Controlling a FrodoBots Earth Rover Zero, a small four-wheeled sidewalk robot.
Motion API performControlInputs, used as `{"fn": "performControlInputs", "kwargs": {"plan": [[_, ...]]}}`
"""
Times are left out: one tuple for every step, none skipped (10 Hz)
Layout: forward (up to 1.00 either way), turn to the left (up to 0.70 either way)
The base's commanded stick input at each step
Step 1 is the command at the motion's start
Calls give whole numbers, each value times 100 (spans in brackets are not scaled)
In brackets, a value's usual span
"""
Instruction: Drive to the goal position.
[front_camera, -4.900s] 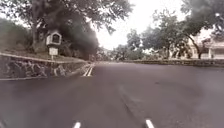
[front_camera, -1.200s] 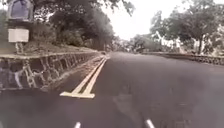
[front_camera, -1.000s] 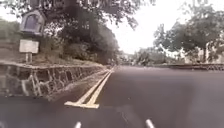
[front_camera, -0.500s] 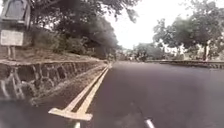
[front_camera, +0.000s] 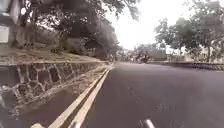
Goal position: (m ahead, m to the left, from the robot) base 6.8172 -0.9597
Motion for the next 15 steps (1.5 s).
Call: {"fn": "performControlInputs", "kwargs": {"plan": [[70, -18], [70, -12], [70, -7], [70, -1], [70, 0], [70, 0], [70, 0], [70, 0], [70, 0], [70, 0], [70, 0], [70, 0], [70, 0], [70, 0], [70, 0]]}}
